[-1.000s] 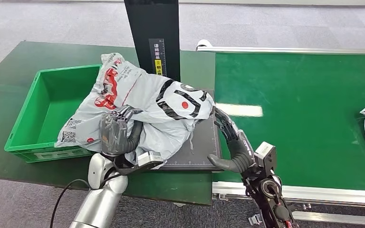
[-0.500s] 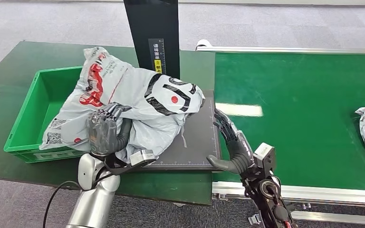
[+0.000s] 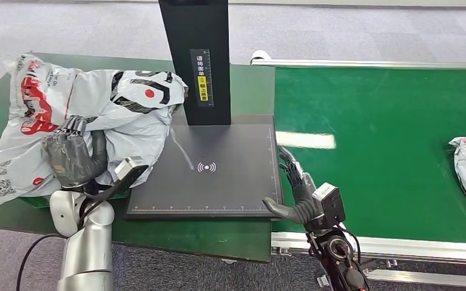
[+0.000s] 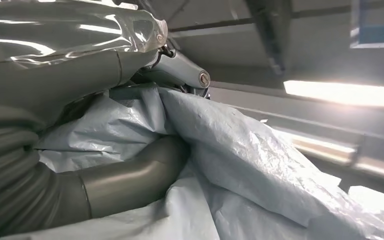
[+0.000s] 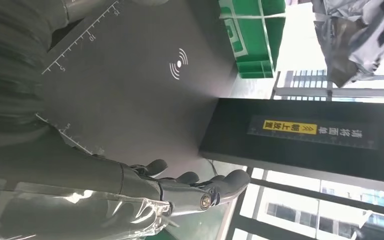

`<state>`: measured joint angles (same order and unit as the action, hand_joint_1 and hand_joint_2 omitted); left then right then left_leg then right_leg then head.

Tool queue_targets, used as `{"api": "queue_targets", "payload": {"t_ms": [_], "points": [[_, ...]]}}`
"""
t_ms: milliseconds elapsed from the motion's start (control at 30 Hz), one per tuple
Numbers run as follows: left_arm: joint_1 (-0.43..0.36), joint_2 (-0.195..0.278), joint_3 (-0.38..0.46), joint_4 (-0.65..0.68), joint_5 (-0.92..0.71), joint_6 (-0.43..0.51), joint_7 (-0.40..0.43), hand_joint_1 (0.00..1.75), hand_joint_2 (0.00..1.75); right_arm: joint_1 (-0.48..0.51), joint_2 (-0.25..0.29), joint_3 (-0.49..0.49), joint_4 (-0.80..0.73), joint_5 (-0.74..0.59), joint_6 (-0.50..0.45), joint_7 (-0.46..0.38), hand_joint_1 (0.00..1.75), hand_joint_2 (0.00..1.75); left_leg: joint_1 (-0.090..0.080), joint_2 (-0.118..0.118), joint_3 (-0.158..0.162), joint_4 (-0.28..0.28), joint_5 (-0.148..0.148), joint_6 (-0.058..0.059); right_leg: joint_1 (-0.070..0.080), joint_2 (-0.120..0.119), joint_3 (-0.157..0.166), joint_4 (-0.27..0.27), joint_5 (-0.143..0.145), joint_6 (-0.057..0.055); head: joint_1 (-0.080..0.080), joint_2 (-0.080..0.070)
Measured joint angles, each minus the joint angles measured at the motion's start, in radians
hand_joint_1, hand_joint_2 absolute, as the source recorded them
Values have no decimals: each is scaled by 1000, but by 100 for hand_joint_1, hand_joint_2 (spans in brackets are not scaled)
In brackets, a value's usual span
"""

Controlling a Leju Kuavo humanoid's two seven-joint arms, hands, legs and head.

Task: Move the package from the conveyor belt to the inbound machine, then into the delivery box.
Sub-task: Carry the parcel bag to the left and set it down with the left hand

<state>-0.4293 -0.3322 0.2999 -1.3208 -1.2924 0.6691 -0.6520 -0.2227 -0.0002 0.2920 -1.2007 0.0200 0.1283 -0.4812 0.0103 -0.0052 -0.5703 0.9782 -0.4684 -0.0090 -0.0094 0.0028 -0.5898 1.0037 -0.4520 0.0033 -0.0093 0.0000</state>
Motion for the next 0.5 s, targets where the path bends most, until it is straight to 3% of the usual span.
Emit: {"api": "queue_targets", "payload": {"t_ms": [67,267,400,500], "points": [[-12,-3,35,12,-52,0,57,175,175,-1,1,4,5,2,-2,5,0,175,0,0,0,0,0,0,0,0,0,0,0,0,0,0],[-56,18,60,149,-217,-1,359,175,175,-9,4,13,21,10,10,13,0,175,0,0,0,0,0,0,0,-1,0,0,0,0,0,0],[-128,84,6,368,-250,-16,644,175,175,-25,4,26,36,45,32,14,0,175,0,0,0,0,1,0,0,-1,0,0,1,-1,0,0],[-165,129,-49,488,-230,-23,722,175,175,-34,5,36,49,68,40,14,0,175,0,0,0,0,1,0,0,-1,0,0,1,-1,0,0]]}}
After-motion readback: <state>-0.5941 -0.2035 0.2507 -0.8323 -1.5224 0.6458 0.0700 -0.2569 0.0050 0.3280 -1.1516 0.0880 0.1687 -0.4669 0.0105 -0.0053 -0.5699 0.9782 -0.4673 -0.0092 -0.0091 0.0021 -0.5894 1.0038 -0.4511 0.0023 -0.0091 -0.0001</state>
